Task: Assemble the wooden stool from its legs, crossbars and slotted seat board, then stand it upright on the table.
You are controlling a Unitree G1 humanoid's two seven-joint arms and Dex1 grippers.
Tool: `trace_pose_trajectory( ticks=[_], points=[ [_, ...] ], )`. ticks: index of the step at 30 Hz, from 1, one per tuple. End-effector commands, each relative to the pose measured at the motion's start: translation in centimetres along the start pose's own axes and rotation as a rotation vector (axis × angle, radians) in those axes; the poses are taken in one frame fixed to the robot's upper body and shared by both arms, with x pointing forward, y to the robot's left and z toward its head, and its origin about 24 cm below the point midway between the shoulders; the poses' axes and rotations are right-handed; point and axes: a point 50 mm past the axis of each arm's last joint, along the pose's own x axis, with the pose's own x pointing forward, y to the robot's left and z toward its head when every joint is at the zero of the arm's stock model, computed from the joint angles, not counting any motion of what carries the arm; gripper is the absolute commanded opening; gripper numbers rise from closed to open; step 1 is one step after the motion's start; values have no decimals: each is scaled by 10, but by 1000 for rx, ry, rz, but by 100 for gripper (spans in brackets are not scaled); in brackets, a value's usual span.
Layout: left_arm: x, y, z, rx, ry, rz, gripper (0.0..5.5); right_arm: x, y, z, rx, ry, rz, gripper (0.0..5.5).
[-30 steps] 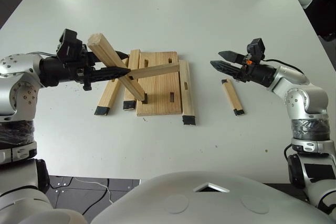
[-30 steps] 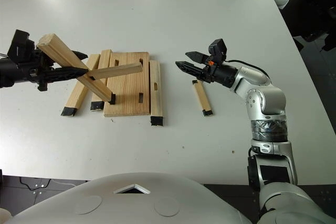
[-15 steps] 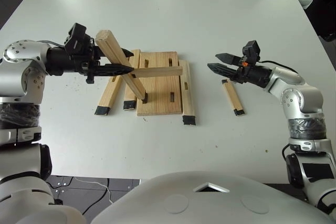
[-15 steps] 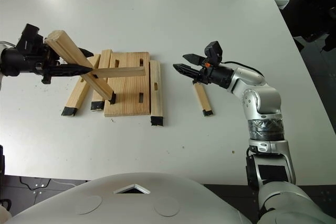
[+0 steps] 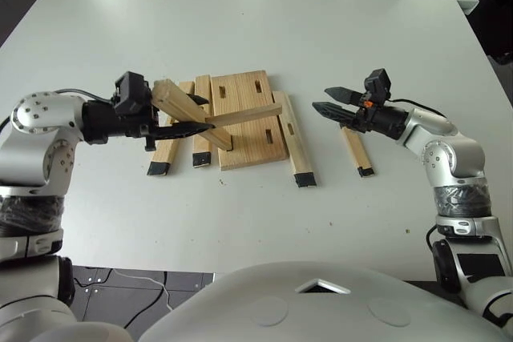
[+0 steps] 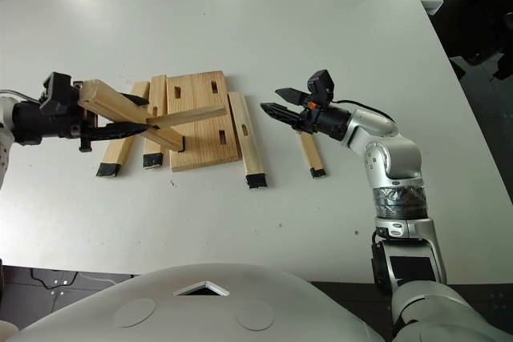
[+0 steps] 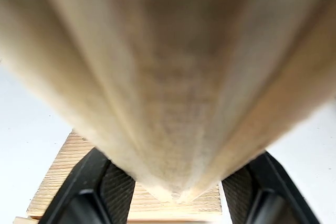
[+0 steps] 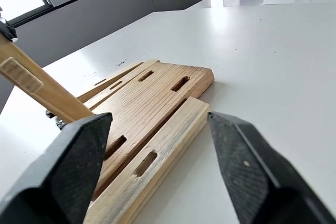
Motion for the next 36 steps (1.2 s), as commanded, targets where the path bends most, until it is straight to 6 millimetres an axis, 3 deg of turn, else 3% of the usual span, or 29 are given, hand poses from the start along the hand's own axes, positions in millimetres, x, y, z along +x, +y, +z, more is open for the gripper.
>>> trace_pose_trajectory(
  ticks=[1, 8, 17, 24, 33, 36],
  points=[
    [5, -18, -39, -175, 156, -34, 207, 3, 4, -1, 6, 9, -2, 335],
    [6, -17, -48, -156, 253, -119, 207, 9, 10, -7, 32, -12, -16, 335],
    [5, -3, -60, -61, 362, -172, 205, 13, 18, -18, 74, -34, -33, 335],
    [9, 9, -45, 22, 332, -181, 205, 8, 20, -23, 92, -53, -72, 335],
    [9, 20, -36, 88, 369, -107, 353, 5, 20, -27, 113, -91, -129, 335],
    [0, 15, -49, 21, 377, -16, 353, 6, 20, -28, 118, -100, -143, 335]
  ],
)
